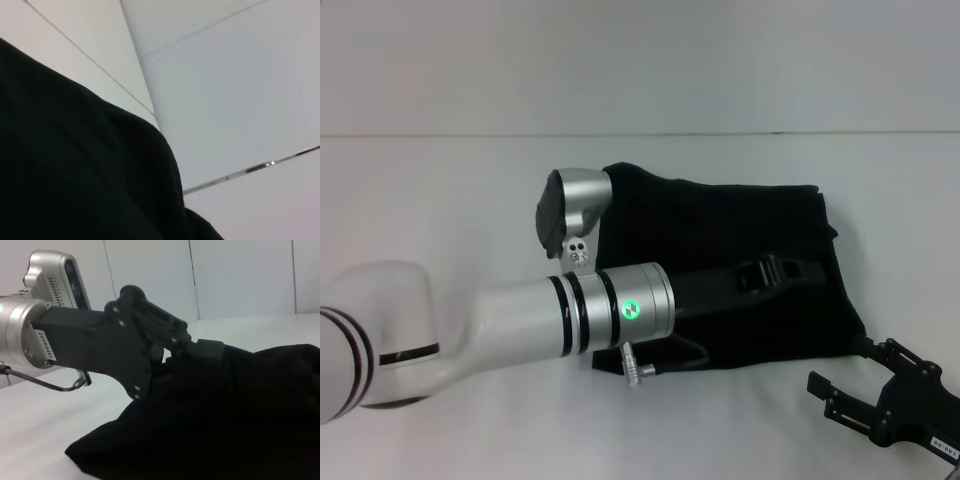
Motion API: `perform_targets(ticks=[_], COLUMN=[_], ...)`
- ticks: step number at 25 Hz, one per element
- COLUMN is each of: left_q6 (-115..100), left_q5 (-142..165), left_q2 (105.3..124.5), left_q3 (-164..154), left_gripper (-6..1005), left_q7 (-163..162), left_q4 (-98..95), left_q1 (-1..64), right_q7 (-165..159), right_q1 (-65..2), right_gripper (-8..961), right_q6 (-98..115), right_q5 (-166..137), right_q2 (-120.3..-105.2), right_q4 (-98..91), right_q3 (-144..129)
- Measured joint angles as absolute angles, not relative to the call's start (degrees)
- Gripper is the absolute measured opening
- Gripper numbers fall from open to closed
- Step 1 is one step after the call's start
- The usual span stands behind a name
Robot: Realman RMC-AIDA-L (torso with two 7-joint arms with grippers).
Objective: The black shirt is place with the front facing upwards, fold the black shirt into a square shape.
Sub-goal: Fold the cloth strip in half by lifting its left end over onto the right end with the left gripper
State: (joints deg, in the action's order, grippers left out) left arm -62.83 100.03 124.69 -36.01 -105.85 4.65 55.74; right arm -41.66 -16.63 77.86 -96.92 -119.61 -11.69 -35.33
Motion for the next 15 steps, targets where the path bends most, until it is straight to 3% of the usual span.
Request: perform_targets(ticks=[9,15], left_q6=[-67.73,-67.88], left_q5=[100.43,100.77], left_q2=[124.72,124.72], left_q3=[-28.34,-27.13], left_gripper=[92,326], left_q7=[-96.48,-95.41], left_q4=[6.94,6.95], left_q1=[51.99,50.21], right_q7=[-41.66,-41.66], right_q1=[-16.41,-16.38], right_gripper=[882,883], right_q6=[76.53,76.38], right_q5=[-96.91,-96.97], right_q2=[-119.61,-119.61], right_q4=[-11.69,-11.69], right_q3=[-35.33,-35.33])
